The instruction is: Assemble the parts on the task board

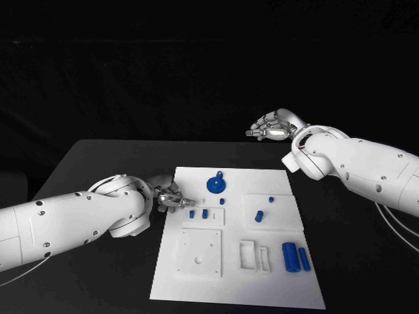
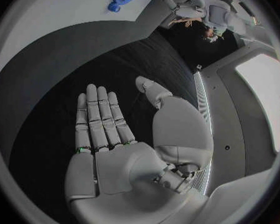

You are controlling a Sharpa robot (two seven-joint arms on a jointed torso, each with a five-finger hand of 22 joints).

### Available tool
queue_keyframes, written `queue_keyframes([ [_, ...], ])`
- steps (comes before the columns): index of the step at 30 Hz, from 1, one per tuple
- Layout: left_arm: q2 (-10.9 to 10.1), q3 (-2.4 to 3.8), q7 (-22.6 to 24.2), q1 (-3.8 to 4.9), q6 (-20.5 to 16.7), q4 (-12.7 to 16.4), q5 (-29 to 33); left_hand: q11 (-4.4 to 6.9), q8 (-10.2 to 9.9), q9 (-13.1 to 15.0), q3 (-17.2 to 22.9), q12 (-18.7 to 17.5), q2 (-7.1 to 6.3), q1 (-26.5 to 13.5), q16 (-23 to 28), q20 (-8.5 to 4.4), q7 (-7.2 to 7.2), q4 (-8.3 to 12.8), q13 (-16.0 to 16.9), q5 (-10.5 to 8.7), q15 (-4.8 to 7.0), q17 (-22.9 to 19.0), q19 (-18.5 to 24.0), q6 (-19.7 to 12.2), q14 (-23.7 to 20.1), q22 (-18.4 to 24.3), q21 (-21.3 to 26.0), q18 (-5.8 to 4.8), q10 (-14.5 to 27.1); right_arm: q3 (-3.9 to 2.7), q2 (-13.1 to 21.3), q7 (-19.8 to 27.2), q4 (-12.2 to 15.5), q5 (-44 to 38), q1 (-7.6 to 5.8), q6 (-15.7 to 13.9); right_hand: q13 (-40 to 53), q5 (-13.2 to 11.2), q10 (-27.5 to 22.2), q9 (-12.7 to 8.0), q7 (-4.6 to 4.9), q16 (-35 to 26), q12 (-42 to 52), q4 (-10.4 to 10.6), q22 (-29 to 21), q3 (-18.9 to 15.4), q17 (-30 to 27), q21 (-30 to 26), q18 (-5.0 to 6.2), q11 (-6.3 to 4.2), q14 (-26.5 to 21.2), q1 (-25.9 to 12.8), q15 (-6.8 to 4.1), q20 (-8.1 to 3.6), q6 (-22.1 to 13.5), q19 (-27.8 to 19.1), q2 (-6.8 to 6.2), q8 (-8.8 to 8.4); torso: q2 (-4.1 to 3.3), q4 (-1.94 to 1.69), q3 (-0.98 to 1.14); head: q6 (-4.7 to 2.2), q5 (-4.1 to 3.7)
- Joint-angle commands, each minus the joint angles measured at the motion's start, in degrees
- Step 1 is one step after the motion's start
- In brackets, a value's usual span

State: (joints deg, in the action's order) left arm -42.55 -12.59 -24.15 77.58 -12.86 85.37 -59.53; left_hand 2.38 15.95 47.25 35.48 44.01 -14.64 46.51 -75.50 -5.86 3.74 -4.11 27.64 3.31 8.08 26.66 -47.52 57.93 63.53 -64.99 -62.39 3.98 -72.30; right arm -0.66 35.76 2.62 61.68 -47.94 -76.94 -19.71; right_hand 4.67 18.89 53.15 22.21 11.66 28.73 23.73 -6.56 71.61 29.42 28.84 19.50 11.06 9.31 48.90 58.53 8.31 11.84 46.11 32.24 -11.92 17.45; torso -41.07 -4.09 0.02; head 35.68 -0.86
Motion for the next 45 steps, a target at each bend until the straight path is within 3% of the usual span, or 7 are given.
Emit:
queue_keyframes([
  [1, 0.4, 0.18, 8.8, -0.1, -5.9, -0.2, 8.0, -1.01, 0.0, 0.6, -0.5, -2.6, 1.88, 4.5, 2.4, -6.29, 1.11, 2.9, -1.1, 0.69, -1.09, -1.1, 2.8, -1.4, -3.0, 0.5, 2.0, -1.55, 3.0, -0.02, 0.0, 0.6, 0.0, -0.1, 0.04, 0.6, -0.1, 0.2, 0.4, -0.1, 0.15, 0.1, -0.2, 0.2, 0.1, -0.2, -0.1, -0.2, -0.17, -0.02, -0.4, -0.5, 0.09, 0.13, -0.5, -0.2, 0.02, 0.19, 0.02, 0.01, 0.01, -0.1, -0.05],
  [3, 0.5, 0.19, 13.5, -0.09, -7.7, -0.3, 10.2, -1.93, -0.5, 0.0, -0.9, -4.6, 2.93, 7.7, 4.2, -5.48, 1.89, 5.3, -1.9, 1.96, -2.17, -1.8, 4.4, -2.5, -4.6, 0.8, 3.4, -2.31, 4.5, -0.02, 0.0, 0.6, -0.1, -0.1, 0.05, 0.6, -0.1, 0.2, 0.4, -0.1, 0.15, 0.1, -0.2, 0.2, 0.1, -0.2, -0.1, -0.2, -0.17, -0.02, -0.4, -0.5, 0.09, 0.13, -0.5, -0.2, 0.02, 0.19, 0.0, 0.0, 0.01, -0.16, -0.15],
  [8, 1.2, 0.19, 21.2, -0.07, -10.7, -0.8, 9.2, -4.22, -1.4, -2.2, -0.8, -11.2, 5.42, 18.0, 7.8, -3.2, 3.23, 15.7, -4.8, 6.39, -4.71, -3.2, 7.2, -3.7, -7.5, 1.2, 6.1, -3.13, 7.9, -0.02, 0.0, 0.6, -0.1, 0.0, 0.06, 0.6, -0.1, 0.3, 0.4, -0.1, 0.16, 0.2, -0.2, 0.2, 0.1, -0.2, -0.1, -0.2, -0.16, -0.02, -0.4, -0.5, 0.09, 0.13, -0.5, -0.2, 0.04, 0.19, 0.01, 0.0, 0.05, -0.33, -0.34],
  [13, 3.0, 0.07, 25.9, -0.08, -10.5, -2.3, -0.1, -5.93, -2.6, -4.6, 0.7, -18.7, 5.75, 21.9, 8.6, -2.1, 3.75, 20.4, -8.0, 6.56, -5.81, -3.3, 7.1, -3.8, -7.3, 0.7, 6.5, -2.82, 8.5, -0.02, 0.0, 0.6, -0.2, 0.0, 0.08, 0.7, -0.1, 0.3, 0.4, -0.1, 0.16, 0.2, -0.2, 0.2, 0.1, -0.2, -0.1, -0.3, -0.16, -0.03, -0.4, -0.5, 0.09, 0.13, -0.5, -0.2, 0.06, 0.2, 0.0, 0.04, 0.08, -0.56, -0.43],
  [28, 9.3, -0.01, 26.2, -0.16, -5.5, -6.8, -21.9, -7.03, -3.7, -7.3, -0.7, -28.6, 4.0, 22.0, 5.7, -1.48, 3.69, 19.5, -10.8, 4.14, -6.44, -1.3, 4.7, -2.8, -4.5, -0.8, 5.5, -1.22, 7.4, -0.02, -0.4, 0.6, -0.3, 0.2, 0.31, 0.9, -0.2, 0.3, 0.4, -0.1, 0.15, 0.2, -0.2, 0.2, 0.1, -0.2, -0.1, -0.3, -0.14, -0.03, -0.4, -0.5, 0.09, 0.13, -0.5, -0.2, 0.09, 0.2, -0.08, 0.16, 0.05, -0.88, -0.63],
  [33, 11.1, -0.01, 25.4, -0.52, -3.8, -8.3, -24.8, -7.49, -4.4, -8.3, -0.7, -31.4, 3.62, 21.7, 5.1, -1.12, 3.93, 18.6, -11.9, 2.42, -6.84, -0.9, 4.1, -3.1, -4.1, -1.1, 5.5, -0.62, 7.7, -0.02, -0.4, 0.6, -0.2, 0.2, 0.32, 0.9, -0.2, 0.3, 0.4, -0.1, 0.15, 0.2, -0.2, 0.2, 0.1, -0.2, -0.1, -0.3, -0.14, -0.03, -0.4, -0.5, 0.09, 0.13, -0.5, -0.2, 0.11, 0.21, -0.18, 0.2, 0.07, -0.92, -0.8],
  [45, 14.0, 0.02, 25.0, -1.92, -3.7, -11.1, -26.0, -8.55, -5.5, -10.1, -0.4, -36.9, 4.17, 22.3, 4.0, -0.23, 4.34, 18.3, -14.9, 3.66, -7.77, -0.5, 2.8, -4.2, -2.2, -1.4, 5.4, 0.51, 10.5, -0.02, -0.4, 0.6, 0.2, 0.2, 0.32, 0.9, -0.2, 0.3, 0.4, -0.1, 0.16, 0.2, -0.2, 0.2, 0.2, -0.2, -0.1, -0.3, -0.13, -0.03, -0.4, -0.5, 0.09, 0.14, -0.5, -0.2, 0.12, 0.21, -0.41, 0.35, 0.09, -0.92, -1.23],
])
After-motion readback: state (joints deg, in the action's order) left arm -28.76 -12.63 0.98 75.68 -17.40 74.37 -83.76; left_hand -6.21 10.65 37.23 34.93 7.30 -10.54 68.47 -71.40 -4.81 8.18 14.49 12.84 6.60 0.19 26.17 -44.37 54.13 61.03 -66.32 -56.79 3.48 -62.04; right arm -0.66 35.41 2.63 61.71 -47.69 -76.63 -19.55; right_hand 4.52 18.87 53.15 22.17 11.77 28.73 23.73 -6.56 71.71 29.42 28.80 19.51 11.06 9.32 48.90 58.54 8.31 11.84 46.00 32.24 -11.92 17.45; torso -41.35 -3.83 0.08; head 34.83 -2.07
